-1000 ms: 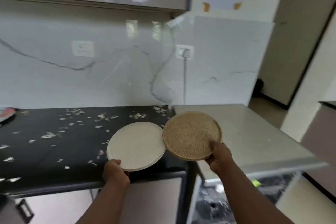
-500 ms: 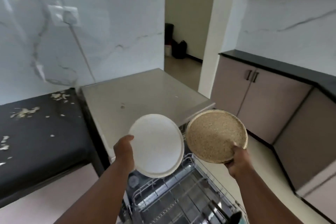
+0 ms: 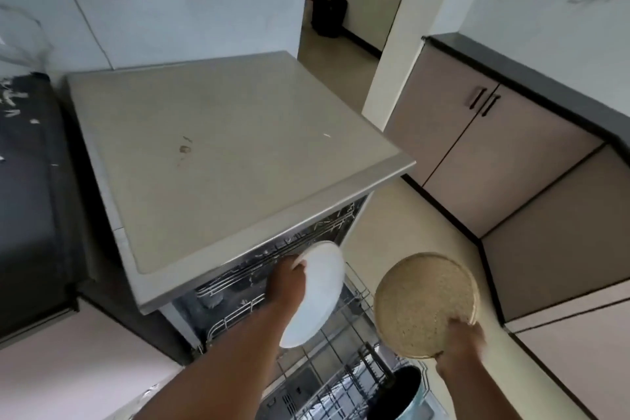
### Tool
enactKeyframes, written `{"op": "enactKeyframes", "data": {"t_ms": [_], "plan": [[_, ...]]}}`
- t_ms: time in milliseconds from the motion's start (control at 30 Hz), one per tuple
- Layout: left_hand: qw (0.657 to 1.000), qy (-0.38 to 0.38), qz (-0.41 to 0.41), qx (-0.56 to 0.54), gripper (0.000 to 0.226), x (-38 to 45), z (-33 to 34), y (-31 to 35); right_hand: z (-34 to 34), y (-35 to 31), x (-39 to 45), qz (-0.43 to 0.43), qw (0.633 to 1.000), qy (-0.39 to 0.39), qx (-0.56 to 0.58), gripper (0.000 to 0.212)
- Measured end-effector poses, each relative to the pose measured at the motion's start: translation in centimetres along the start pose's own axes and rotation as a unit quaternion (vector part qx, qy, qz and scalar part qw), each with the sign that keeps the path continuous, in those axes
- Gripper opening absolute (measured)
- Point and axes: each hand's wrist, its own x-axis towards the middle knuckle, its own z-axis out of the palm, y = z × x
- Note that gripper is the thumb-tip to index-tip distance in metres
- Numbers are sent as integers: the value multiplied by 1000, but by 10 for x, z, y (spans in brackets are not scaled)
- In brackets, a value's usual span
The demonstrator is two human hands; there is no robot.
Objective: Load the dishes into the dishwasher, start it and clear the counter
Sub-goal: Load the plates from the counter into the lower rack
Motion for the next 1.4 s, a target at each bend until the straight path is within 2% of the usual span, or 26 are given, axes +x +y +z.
{"op": "enactKeyframes", "data": {"t_ms": [133, 200, 333, 533, 633, 867, 967, 1100, 1300, 1400], "plan": [[991, 79, -106, -35, 38, 29, -2, -32, 26, 10, 16, -58, 995, 5, -75, 28], [984, 101, -138, -58, 37, 35, 1, -44, 41, 17, 28, -109, 985, -24, -132, 28], [974, 100, -169, -110, 27, 48, 29, -75, 88, 48, 69, -167, 961, -92, -201, 34], [963, 136, -185, -143, 7, 60, 87, -150, 161, 110, 156, -201, 939, -169, -223, 34], [945, 149, -222, -189, 9, 61, 119, -183, 185, 129, 194, -218, 930, -197, -220, 34], [937, 140, -237, -214, 10, 73, 168, -216, 233, 146, 239, -258, 910, -255, -202, 39], [935, 128, -238, -231, 24, 76, 175, -222, 247, 141, 244, -299, 897, -255, -202, 43], [933, 115, -232, -249, 17, 84, 178, -227, 250, 143, 243, -333, 890, -242, -194, 44], [933, 122, -227, -253, 10, 94, 181, -233, 247, 144, 247, -352, 906, -194, -130, 45], [928, 123, -230, -267, 9, 98, 182, -237, 245, 146, 252, -350, 910, -195, -110, 46]]}}
